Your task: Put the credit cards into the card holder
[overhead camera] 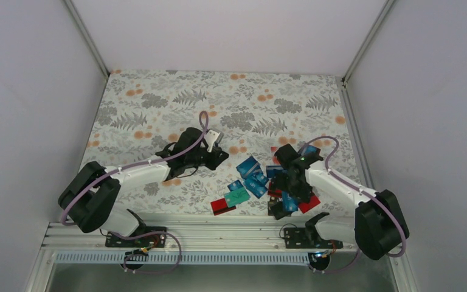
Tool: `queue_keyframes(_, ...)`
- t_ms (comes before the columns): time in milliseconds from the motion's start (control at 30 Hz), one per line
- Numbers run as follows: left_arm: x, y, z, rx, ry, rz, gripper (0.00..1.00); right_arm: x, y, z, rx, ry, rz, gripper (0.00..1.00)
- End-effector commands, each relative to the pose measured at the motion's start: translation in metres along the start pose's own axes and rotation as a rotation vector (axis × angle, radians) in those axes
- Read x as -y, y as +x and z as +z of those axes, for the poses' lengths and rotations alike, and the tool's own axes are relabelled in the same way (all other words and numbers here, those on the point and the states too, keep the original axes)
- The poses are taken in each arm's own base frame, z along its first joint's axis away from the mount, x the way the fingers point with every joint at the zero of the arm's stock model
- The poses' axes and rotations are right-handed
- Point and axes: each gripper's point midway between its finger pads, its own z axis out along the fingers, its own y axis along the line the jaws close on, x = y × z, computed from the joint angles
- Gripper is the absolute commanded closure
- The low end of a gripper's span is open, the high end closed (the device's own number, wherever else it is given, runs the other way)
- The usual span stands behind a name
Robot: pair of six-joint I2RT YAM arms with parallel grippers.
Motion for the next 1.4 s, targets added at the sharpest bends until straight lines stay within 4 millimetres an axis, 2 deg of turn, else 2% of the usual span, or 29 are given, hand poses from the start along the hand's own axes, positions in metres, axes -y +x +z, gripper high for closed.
queue_keyframes(0,0.009,-0.003,0.002,0.022,0.046,0.003,0.89,-0.002,-0.018,0.000,0.063,-0.009,0.113,0.00)
queue_keyframes(67,0.008,-0.003,0.003,0.019,0.049,0.001,0.90,-0.008,-0.020,0.009,0.031,-0.060,0.129,0.00)
queue_keyframes(200,0.008,-0.004,0.002,0.019,0.042,0.002,0.90,-0.004,-0.008,0.032,-0.065,-0.069,0.143,0.00)
queue_keyframes(367,0.005,-0.003,0.002,0.020,0.029,-0.006,0.91,-0.007,0.005,0.046,-0.115,-0.125,0.129,0.01)
queue_keyframes(433,0.005,-0.002,0.003,0.018,0.027,-0.008,0.92,-0.011,0.010,0.050,-0.139,-0.153,0.097,0.07)
queue_keyframes(500,0.003,-0.001,0.004,0.014,0.022,-0.008,0.92,-0.019,0.012,0.050,-0.157,-0.193,0.072,0.20)
queue_keyframes(533,0.003,-0.001,0.004,0.013,0.019,-0.008,0.93,-0.024,0.012,0.048,-0.164,-0.213,0.065,0.23)
queue_keyframes(733,-0.001,0.002,0.005,0.005,0.002,-0.015,0.94,-0.068,0.016,0.038,-0.198,-0.327,0.017,0.32)
queue_keyframes(833,-0.004,0.006,0.004,0.000,-0.013,-0.019,0.94,-0.100,0.013,0.037,-0.206,-0.373,-0.014,0.37)
queue_keyframes(1033,-0.011,0.012,-0.004,-0.021,-0.062,-0.012,0.95,-0.164,0.004,0.038,-0.227,-0.390,-0.127,0.41)
queue_keyframes(1100,-0.011,0.012,-0.010,-0.015,-0.075,-0.001,0.95,-0.174,-0.001,0.034,-0.214,-0.397,-0.149,0.41)
queue_keyframes(1233,-0.009,0.014,-0.020,0.002,-0.075,0.014,0.95,-0.173,-0.016,0.031,-0.157,-0.346,-0.189,0.36)
queue_keyframes(1367,0.001,0.016,-0.022,-0.001,-0.023,0.026,0.95,-0.170,-0.019,0.027,-0.148,-0.325,-0.247,0.11)
